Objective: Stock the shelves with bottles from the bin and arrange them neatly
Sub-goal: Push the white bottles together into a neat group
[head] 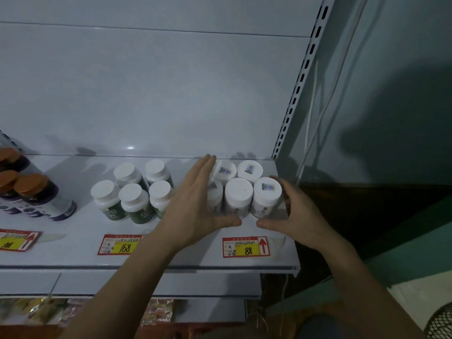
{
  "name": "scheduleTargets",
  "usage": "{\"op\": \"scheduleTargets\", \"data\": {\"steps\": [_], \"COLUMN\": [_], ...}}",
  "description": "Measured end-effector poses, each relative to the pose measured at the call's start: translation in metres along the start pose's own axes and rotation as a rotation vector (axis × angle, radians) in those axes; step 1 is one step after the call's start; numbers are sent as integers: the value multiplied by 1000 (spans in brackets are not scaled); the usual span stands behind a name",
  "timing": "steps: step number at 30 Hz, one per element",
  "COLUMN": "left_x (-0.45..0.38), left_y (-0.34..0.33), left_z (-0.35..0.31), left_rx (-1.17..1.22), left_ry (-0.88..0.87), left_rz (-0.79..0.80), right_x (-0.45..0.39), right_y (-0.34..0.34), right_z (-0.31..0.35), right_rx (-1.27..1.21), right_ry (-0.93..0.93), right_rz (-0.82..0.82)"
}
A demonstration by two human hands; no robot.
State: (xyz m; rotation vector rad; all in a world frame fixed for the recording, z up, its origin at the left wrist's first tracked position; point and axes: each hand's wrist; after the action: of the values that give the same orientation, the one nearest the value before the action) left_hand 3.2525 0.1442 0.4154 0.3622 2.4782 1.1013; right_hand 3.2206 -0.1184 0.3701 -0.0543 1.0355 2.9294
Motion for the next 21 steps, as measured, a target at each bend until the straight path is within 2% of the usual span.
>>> {"op": "scheduleTargets", "data": {"steps": [4,9,15,21], "left_x": [-24,-55,-61,-63], "left_y": [6,2,-8,-10], "left_z": [-8,-16,-8,-9], "left_rx": [-200,-463,-484,-477], "left_ry": [-106,-294,-339,-338], "left_rz": [101,237,286,290], "right_x": [-8,-20,-21,-17], "right_y": [0,-6,-18,-23], "right_z": [1,8,16,16], "right_rx": [44,-24,-146,-124], "right_ry": [63,106,139,125], "right_rz": [24,34,-53,-106]}}
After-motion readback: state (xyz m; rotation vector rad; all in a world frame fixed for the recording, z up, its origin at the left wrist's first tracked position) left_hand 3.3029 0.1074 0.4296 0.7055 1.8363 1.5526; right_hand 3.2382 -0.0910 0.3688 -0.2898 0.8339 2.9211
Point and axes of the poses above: each hand's wrist, its own x-axis away from the middle knuckle, its own y-axis out of the back of the hand, z = x × y, and after that the axes turned 3 degrees about -z, right-handed
